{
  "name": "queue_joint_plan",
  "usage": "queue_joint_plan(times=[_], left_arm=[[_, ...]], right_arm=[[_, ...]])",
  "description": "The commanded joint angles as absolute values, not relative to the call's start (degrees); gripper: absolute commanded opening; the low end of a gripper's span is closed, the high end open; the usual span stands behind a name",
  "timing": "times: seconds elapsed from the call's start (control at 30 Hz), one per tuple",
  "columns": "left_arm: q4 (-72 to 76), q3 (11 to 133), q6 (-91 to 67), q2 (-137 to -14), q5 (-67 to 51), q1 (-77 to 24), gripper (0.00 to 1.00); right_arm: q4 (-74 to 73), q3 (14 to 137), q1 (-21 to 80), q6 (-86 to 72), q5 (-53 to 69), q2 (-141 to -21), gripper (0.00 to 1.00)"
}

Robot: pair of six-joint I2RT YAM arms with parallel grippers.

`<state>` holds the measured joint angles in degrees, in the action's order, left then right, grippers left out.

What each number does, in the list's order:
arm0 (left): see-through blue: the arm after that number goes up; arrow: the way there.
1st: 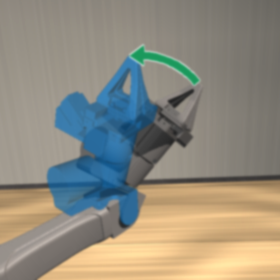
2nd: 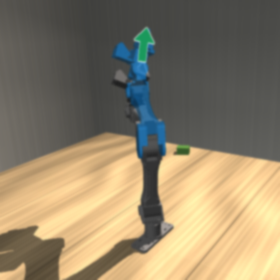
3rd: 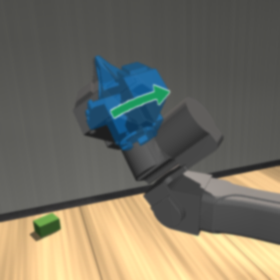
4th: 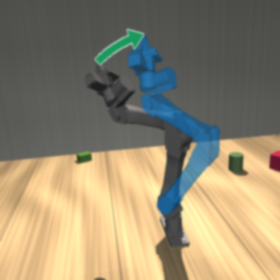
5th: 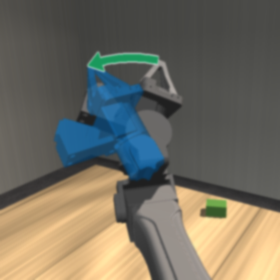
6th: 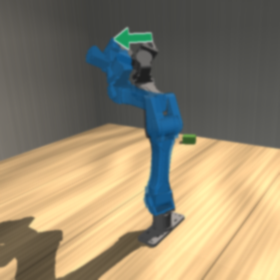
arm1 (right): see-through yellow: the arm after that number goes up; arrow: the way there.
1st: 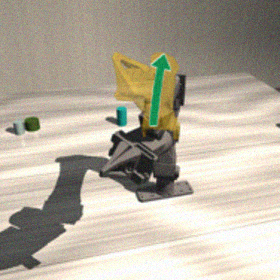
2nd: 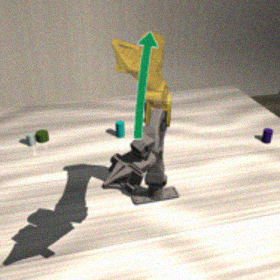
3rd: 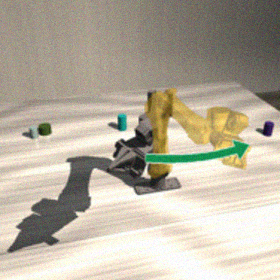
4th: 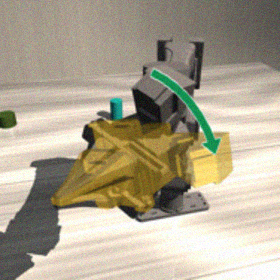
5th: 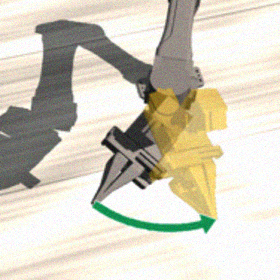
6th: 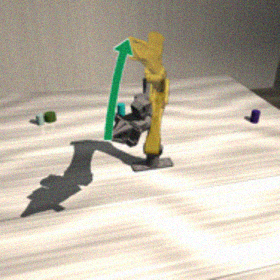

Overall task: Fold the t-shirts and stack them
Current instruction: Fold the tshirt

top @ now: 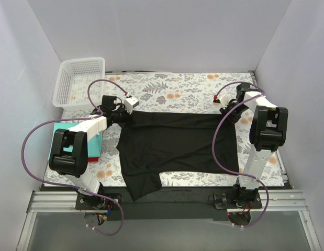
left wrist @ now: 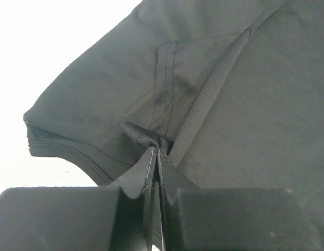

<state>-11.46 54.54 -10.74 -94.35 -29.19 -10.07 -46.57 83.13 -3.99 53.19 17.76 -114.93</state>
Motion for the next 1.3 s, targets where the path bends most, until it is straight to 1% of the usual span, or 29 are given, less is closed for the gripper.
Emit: queue_joint_plan(times=[0.0,0.33,0.5,0.6,0.77,0.8,0.83,0.87,0.9,0.93,0.97,1.03,1.1,1.13,1.2,1.27], left_arm=[[-13.27,57.91,-10.46,-90.88,-30.24,-9.76,0.0],[-16.0,57.4,-8.26,-90.26,-30.94,-9.76,0.0],[-16.26,55.73,-7.3,-91.32,-30.59,-10.11,0.0],[-16.96,54.76,-5.28,-92.46,-30.24,-10.19,0.0],[-19.86,53.09,2.35,-92.46,-28.22,-10.72,0.0],[-20.04,52.91,2.72,-92.55,-27.78,-10.64,0.02],[-20.3,53.0,2.99,-92.72,-27.16,-10.72,0.09],[-20.74,53.26,3.16,-92.81,-27.07,-10.72,0.12],[-21.87,54.22,3.08,-93.25,-27.07,-10.72,0.18],[-21.88,55.01,2.99,-93.43,-27.07,-10.72,0.18],[-23.62,55.72,3.16,-93.51,-28.11,-10.81,0.24],[-24.78,57.64,2.47,-93.25,-29.35,-10.81,0.28],[-25.22,59.14,0.45,-93.16,-30.93,-10.81,0.29],[-25.31,60.02,-1.13,-93.34,-31.72,-10.72,0.29],[-26.19,63.27,-2.8,-94.48,-33.74,-10.81,0.3],[-26.54,66.95,-5.79,-96.93,-34.54,-10.81,0.31]], right_arm=[[-48.16,84.03,-4.04,55.28,16.7,-110.66,0.01],[-48.69,81.04,-4.04,55.81,16.0,-109.78,0.01],[-48.6,81.03,-4.04,55.72,15.82,-111.44,0.01],[-48.69,81.82,-4.04,55.55,15.38,-112.94,0.01],[-48.69,80.86,-4.04,56.51,14.59,-112.42,0.01],[-48.78,80.34,-4.04,56.69,14.5,-112.33,0.01],[-48.69,80.07,-4.04,56.86,14.33,-112.06,0.01],[-48.87,79.89,-4.04,56.95,14.24,-111.71,0.02],[-48.95,79.46,-4.04,57.13,14.33,-111.36,0.08],[-49.04,79.37,-4.04,57.22,14.24,-111.36,0.12],[-49.13,79.28,-4.04,57.22,14.41,-111.01,0.16],[-49.66,79.36,-4.04,57.22,14.59,-110.57,0.21],[-50.1,79.54,-4.04,57.3,14.94,-110.04,0.2],[-50.53,79.63,-4.04,57.22,15.12,-109.87,0.14],[-51.06,79.54,-4.04,57.39,15.03,-109.6,0.11],[-51.5,79.11,-4.04,57.65,14.68,-109.51,0.04]])
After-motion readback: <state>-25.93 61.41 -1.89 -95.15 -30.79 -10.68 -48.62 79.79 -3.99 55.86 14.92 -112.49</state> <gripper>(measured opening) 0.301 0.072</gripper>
